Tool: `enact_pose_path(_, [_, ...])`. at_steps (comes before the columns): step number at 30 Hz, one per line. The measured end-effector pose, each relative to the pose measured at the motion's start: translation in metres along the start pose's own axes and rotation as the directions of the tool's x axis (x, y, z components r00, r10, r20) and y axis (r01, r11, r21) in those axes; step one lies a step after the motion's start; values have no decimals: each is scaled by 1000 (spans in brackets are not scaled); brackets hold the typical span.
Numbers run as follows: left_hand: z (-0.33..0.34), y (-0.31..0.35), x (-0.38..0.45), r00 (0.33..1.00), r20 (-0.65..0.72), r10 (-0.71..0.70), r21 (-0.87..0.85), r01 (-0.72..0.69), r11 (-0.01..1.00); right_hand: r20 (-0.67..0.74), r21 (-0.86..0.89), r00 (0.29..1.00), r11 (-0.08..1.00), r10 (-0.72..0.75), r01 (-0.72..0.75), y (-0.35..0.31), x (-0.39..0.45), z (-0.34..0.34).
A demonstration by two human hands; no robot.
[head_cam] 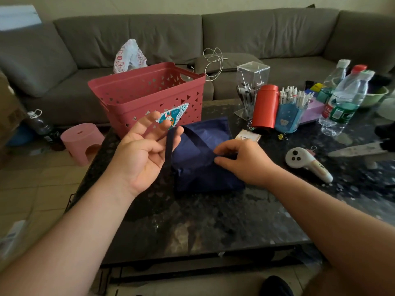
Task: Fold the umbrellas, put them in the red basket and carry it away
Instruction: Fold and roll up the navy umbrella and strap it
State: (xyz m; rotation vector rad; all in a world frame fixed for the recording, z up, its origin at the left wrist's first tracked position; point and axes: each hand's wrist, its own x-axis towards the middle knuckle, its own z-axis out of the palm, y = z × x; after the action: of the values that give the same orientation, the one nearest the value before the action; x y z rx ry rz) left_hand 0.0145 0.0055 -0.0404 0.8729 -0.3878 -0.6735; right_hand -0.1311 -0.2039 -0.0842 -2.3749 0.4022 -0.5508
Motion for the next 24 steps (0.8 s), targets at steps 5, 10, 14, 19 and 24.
enact_pose_path(5, [-16,-9,7,965,-195,175,508,-53,860,44,123,998,991,40,-45,-4,0,-8])
enact_pose_path(10, [-40,-26,4,924,-251,-287,755,373,539,-22,378,971,901,237,-211,0,-1,-1])
enact_pose_path(14, [-36,-33,-4,919,-215,-331,903,316,291,20,448,957,854,288,-266,0,-2,0])
enact_pose_path(19, [-26,-44,0,966,-163,-200,799,248,548,64,369,970,898,235,-242,-3,-3,2])
enact_pose_path(24, [-25,-44,6,924,-343,-167,615,355,704,86,330,974,916,212,-228,-4,-4,-3])
